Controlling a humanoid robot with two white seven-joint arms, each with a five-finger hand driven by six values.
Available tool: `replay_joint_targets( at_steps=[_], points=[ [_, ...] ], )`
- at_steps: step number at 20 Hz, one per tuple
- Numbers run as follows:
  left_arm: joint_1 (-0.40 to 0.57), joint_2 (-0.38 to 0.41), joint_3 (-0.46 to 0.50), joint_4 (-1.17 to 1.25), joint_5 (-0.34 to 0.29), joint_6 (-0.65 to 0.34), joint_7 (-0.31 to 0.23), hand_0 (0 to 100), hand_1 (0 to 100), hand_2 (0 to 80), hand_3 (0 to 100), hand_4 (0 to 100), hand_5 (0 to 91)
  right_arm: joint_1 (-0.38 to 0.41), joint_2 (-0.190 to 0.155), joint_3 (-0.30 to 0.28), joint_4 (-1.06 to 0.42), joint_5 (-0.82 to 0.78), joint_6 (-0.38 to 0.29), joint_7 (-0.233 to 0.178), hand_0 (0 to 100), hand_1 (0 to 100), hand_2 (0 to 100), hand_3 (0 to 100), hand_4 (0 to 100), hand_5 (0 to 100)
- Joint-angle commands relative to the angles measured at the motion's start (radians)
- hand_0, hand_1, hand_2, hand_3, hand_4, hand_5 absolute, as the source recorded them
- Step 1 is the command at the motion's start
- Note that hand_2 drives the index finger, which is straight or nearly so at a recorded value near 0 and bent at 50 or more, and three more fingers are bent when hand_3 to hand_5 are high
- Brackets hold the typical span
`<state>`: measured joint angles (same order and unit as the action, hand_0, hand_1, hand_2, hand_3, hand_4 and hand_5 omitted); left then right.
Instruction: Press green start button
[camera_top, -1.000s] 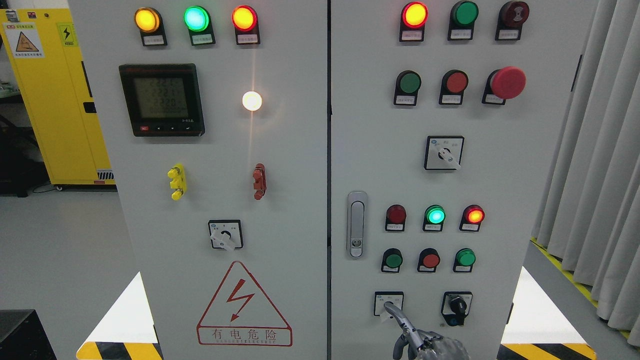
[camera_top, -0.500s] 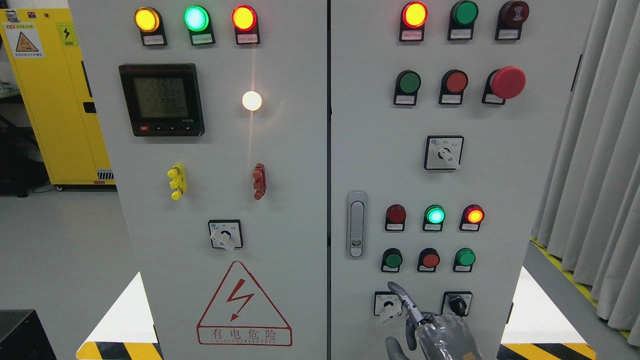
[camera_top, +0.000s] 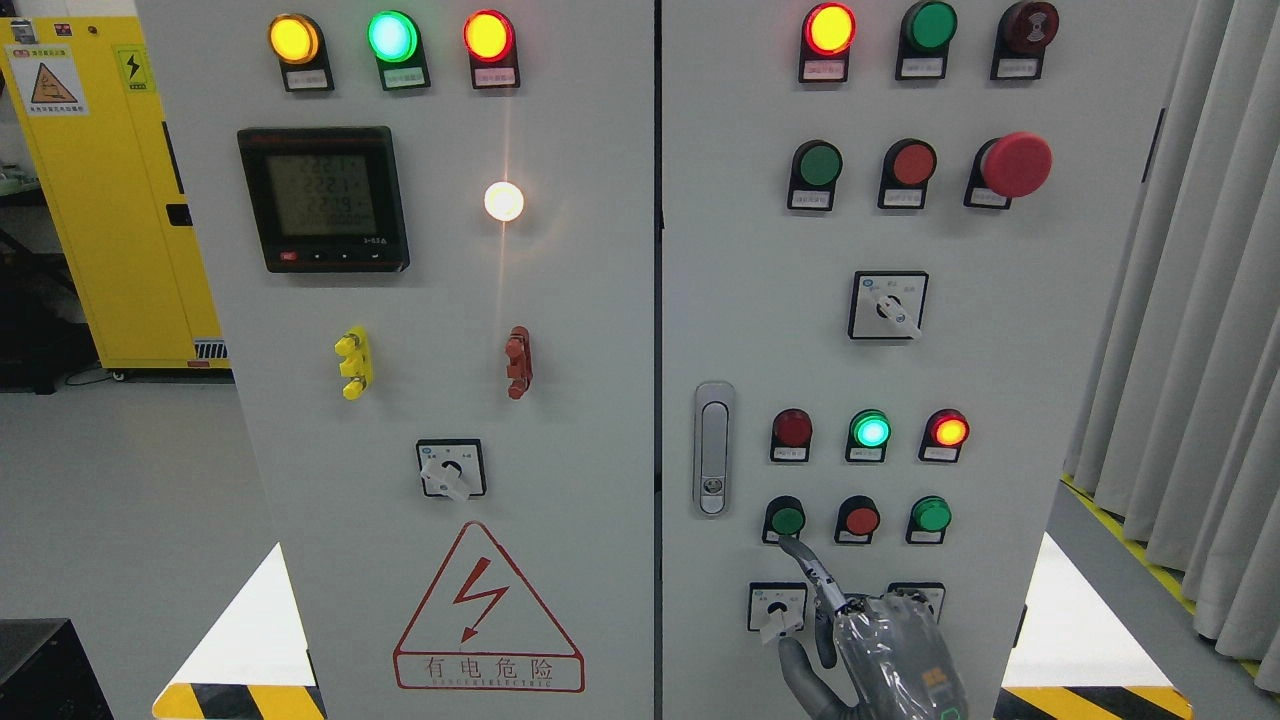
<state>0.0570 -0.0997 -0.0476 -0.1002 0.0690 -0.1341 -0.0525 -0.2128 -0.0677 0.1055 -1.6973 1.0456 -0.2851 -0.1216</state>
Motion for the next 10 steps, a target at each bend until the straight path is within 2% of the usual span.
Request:
replay_joint_targets(
  at_steps=[1,10],
  points=[
    [0.000,0.000,0.000,-0.001,0.000,0.001,0.000,12,56,0.0,0,0,0.0,-0.023,0.000,-0.007,0.044,-0.002,0.006,0.000,64,89,0,93,98,100],
    [0.000,0.000,0.000,0.000,0.000,0.001,0.000,12,56,0.0,0,0,0.0,-0.026,0.000,-0.007,0.044,-0.009,0.011,0.003,66,89,0,93,98,100]
  ],
)
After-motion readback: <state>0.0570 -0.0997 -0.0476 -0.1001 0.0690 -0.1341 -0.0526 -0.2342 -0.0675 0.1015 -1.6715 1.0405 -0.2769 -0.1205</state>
